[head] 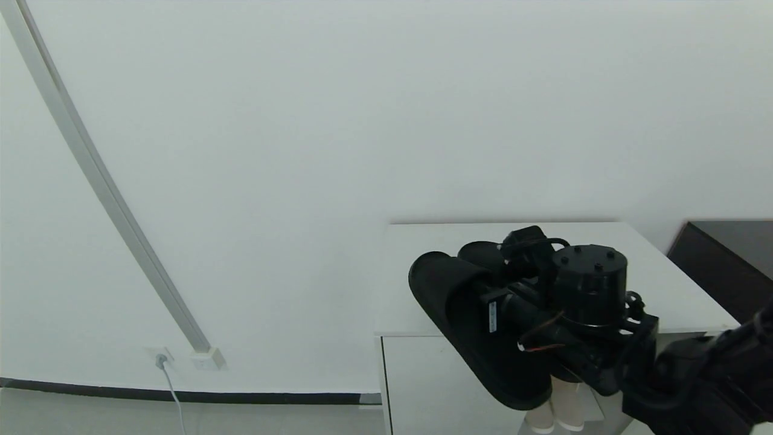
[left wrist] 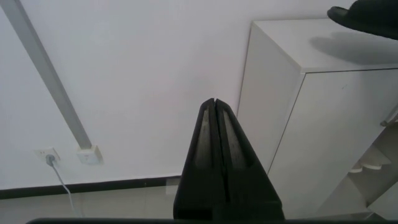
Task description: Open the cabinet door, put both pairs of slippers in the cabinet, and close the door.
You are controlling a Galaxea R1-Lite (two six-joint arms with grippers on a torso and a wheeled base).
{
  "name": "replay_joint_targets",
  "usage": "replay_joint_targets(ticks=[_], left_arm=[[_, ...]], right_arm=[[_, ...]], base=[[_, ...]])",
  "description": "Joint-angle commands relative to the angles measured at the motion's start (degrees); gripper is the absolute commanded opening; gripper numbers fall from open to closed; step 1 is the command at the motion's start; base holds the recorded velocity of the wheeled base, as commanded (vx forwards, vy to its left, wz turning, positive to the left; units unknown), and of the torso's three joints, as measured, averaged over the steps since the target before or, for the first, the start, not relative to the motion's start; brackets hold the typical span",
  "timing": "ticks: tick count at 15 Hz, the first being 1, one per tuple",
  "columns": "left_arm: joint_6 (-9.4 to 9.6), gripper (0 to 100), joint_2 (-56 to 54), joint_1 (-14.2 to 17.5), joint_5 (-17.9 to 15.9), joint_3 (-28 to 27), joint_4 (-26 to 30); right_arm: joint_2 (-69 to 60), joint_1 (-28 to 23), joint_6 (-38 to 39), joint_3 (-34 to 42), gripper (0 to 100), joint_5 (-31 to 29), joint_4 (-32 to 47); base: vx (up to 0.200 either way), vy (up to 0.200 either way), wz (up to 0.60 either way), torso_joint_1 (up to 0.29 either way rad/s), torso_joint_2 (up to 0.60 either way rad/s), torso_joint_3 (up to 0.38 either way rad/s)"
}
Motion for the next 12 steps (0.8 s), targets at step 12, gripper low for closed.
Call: replay_joint_targets(ticks=[12], left_arm=[[-0.05, 0, 0.07, -0.01, -0.12, 0.01, -0.01]], right_arm=[[-7.36, 3.60, 1.55, 6.24, 0, 1.81, 1.78]], base=[[-0.017, 0.000, 0.00, 0.000, 0.00, 0.000]])
